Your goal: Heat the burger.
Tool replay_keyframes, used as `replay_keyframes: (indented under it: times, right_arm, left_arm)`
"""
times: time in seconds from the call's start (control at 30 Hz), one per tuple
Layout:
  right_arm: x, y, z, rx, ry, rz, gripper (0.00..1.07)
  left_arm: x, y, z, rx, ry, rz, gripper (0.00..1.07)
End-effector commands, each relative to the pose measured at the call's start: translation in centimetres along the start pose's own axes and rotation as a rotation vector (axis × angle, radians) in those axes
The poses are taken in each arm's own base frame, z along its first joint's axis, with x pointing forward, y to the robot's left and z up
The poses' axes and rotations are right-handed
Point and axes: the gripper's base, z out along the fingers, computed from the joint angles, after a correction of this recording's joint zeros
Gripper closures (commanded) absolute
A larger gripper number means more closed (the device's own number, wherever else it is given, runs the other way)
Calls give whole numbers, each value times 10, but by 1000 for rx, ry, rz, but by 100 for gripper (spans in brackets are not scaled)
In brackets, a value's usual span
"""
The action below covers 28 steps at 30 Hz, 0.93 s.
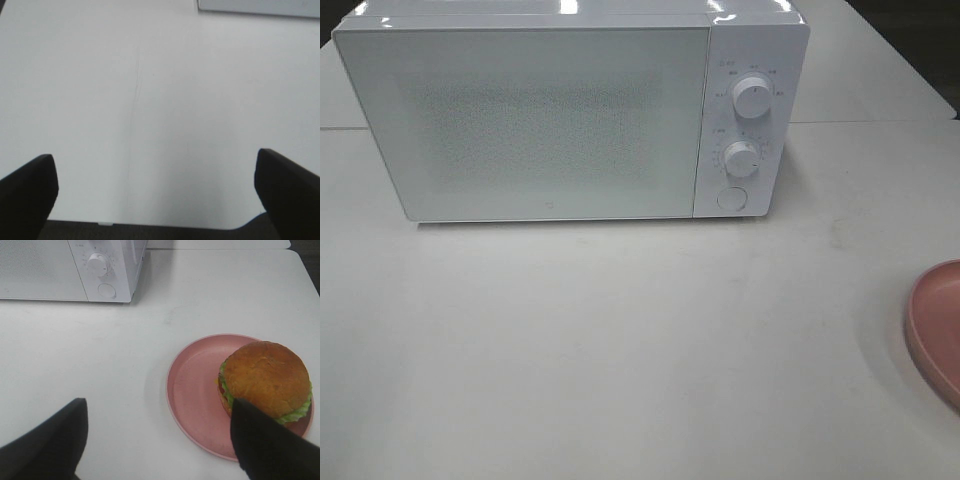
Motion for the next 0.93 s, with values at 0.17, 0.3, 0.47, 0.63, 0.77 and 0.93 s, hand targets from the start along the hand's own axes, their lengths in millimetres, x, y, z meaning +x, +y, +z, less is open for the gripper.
replay_keyframes:
  times: [0.17, 0.3, 0.47, 0.63, 0.77, 0.93]
  right_arm:
    - [2, 0, -3, 2, -29, -4, 32]
    - [2, 0, -3, 2, -29, -4, 32]
    - [2, 0, -2, 2, -26, -5, 32]
    - [2, 0, -2, 2, -24, -5, 32]
    - [2, 0, -2, 2, -23, -5, 32]
    - [2, 0, -2, 2, -23, -5, 32]
  left_arm:
    - [16, 0, -25, 4, -189, -4, 7]
    - [26, 0, -36, 6, -287, -3, 7]
    - [28, 0, -38, 5, -306, -2, 7]
    - [28, 0, -38, 4, -307, 1, 7]
    - [28, 0, -38, 4, -306, 1, 7]
    - [28, 0, -38, 4, -306, 1, 7]
